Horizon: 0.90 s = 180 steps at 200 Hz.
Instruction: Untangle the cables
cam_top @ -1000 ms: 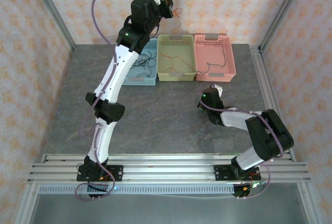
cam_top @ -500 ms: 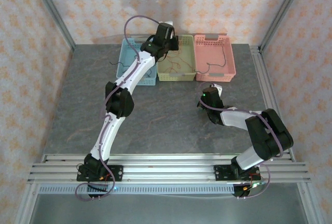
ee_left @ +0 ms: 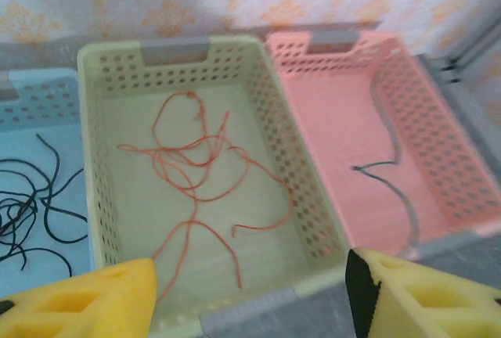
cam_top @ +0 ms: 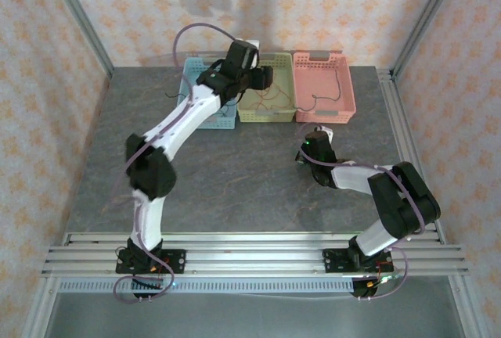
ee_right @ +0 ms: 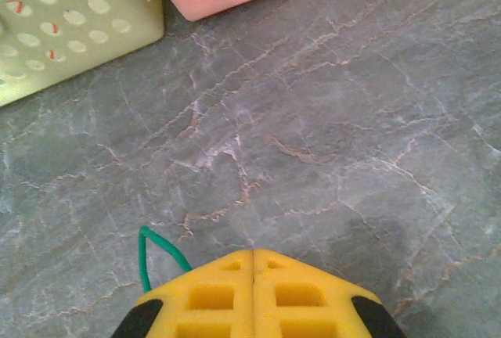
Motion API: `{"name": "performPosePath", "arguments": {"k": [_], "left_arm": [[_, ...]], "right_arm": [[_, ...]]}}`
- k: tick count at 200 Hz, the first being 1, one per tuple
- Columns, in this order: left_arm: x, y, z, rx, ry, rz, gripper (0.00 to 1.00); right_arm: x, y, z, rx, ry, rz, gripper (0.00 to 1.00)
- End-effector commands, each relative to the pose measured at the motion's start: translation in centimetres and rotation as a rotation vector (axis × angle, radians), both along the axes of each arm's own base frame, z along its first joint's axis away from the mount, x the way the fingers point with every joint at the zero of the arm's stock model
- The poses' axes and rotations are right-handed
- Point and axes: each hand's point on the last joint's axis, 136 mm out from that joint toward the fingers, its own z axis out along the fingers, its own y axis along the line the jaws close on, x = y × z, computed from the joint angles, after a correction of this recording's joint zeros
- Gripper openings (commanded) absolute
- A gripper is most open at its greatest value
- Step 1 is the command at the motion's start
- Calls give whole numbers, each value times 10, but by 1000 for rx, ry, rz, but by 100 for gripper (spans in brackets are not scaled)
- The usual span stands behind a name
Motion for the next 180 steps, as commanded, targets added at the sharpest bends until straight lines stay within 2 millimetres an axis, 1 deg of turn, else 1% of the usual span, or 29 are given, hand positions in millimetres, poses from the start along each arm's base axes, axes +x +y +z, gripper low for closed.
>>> {"name": "performPosePath", "arguments": {"k": [1,6,9,10,21,33,41,71,84,91,104,128,162,180], "left_arm": [[-43,28,63,-104,-152,45,64],[-54,33,55,-124,-152,51,64],[-62,37,65,-153,-175,52,64],[-63,38,58,-151,-163,54,64],[-89,52,53,-196,-167,66,65],[-112,63,37,-215,-132,77,64],[-126,70,21,-219,-102,81,64],[-160,95,-32,-181,11,137,64],[-172,99,-52,-156,63,124,64],[-179,102,-59,-151,78,120,64],[-188,101,-66,-163,100,100,64],[-200,87,-68,-199,138,5,64],[-211,68,-75,-312,127,-97,64],[-216,62,-76,-345,114,-142,64]], "right_arm": [[7,14,14,50,-48,22,0],[7,17,15,54,-49,34,0],[7,19,15,56,-50,42,0],[7,20,16,57,-53,44,0],[5,28,18,65,-59,73,0],[4,37,23,71,-80,104,0],[3,44,28,78,-92,129,0],[-6,71,46,109,-160,244,0],[-9,80,52,116,-193,282,0],[-10,85,54,118,-209,304,0],[-14,92,59,125,-236,339,0],[-21,100,72,148,-305,396,0],[-37,105,100,188,-457,480,0],[-46,106,115,206,-548,523,0]]}}
